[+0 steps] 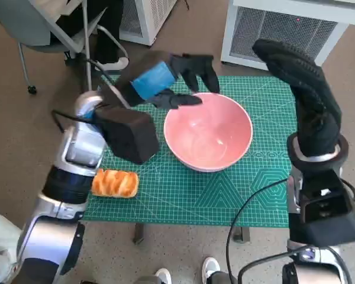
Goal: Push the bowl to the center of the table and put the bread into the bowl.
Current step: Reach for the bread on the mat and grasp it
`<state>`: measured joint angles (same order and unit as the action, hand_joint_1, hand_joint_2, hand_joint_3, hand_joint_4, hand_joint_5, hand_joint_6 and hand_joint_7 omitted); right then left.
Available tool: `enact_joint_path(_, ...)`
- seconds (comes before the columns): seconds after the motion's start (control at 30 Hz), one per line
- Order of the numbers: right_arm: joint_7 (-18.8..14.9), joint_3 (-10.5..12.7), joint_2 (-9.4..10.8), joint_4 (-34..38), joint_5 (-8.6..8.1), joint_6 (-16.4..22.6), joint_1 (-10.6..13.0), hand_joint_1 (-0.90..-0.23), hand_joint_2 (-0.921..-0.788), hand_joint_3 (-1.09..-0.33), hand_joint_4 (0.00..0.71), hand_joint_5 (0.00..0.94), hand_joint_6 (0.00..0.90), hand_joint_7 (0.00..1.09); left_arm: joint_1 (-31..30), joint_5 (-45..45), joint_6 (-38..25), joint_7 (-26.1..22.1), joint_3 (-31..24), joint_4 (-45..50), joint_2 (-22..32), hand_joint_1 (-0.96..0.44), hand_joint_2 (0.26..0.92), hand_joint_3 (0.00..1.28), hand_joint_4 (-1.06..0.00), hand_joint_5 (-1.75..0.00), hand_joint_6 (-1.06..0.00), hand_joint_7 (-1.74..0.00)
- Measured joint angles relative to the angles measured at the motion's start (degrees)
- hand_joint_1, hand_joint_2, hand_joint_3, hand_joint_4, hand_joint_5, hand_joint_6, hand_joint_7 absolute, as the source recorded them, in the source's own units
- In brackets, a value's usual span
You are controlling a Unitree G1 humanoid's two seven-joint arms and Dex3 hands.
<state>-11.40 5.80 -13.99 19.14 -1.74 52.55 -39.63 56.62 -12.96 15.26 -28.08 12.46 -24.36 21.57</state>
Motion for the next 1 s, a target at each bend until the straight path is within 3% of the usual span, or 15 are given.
enact_joint_path(0.23, 0.44, 0.13, -0.58, -1.98, 0.94, -1.03, 1.47, -0.574, -0.921, -0.77, 0.243, 0.0, -0.001, 0.56, -2.92, 5.06, -0.48, -4.54, -2.78, 5.59, 1.99, 0.0, 0.919, 0.06, -0.72, -1.08, -0.63, -1.23)
enact_joint_path(0.3, 0.53, 0.14, -0.65, -2.65, 0.96, -1.46, 1.93, -0.572, -0.921, -0.768, 0.243, 0.0, -0.001, 0.55, -4.97, 6.41, -1.1, -6.83, -3.63, 9.47, 3.9, -0.21, 0.92, 0.14, -0.56, -0.85, -0.57, -1.32)
enact_joint_path(0.33, 0.59, 0.17, -0.69, -2.98, 0.95, -1.61, 2.25, -0.571, -0.921, -0.768, 0.243, 0.0, -0.001, 0.55, -6.09, 6.87, -1.44, -8.0, -4.0, 11.25, 5.1, -0.21, 0.886, 0.13, -0.45, -0.75, -0.46, -1.17)
enact_joint_path(0.4, 0.63, 0.19, -0.73, -3.61, 0.95, -1.96, 2.79, -0.57, -0.921, -0.767, 0.243, 0.0, -0.001, 0.55, -8.5, 7.74, -2.52, -11.81, -4.52, 15.34, 8.62, -0.27, 0.824, 0.09, -0.22, -0.37, -0.2, -0.66)
enact_joint_path(0.5, 0.72, 0.3, -0.86, -4.2, 0.94, -2.29, 3.28, -0.573, -0.921, -0.766, 0.243, 0.0, -0.001, 0.55, -11.26, 8.3, -4.83, -18.19, -4.66, 19.69, 14.86, -0.37, 0.809, 0.04, -0.09, -0.13, -0.07, -0.35)
enact_joint_path(0.7, 0.76, 0.24, -0.87, -5.87, 0.94, -3.06, 3.94, -0.559, -0.921, -0.769, 0.243, 0.0, -0.001, 0.56, -17.43, 7.69, -10.69, -28.35, -6.87, 28.81, 28.12, -0.54, 0.812, 0.01, -0.05, -0.02, -0.09, -0.12)
enact_joint_path(0.83, 1.07, 0.48, -1.14, -6.28, 0.93, -3.7, 5.03, -0.542, -0.921, -0.773, 0.243, 0.0, -0.001, 0.56, -23.78, 7.34, -11.75, -29.03, -11.24, 34.29, 33.52, -0.5, 0.804, 0.0, -0.07, -0.01, -0.11, -0.09)
enact_joint_path(1.0, 1.23, 0.23, -1.03, -6.29, 1.19, -4.38, 5.06, -0.549, -0.921, -0.775, 0.243, 0.0, -0.001, 0.56, -30.45, 8.25, -11.36, -28.48, -13.9, 35.32, 34.63, -0.43, 0.797, 0.0, -0.08, -0.01, -0.12, -0.06)
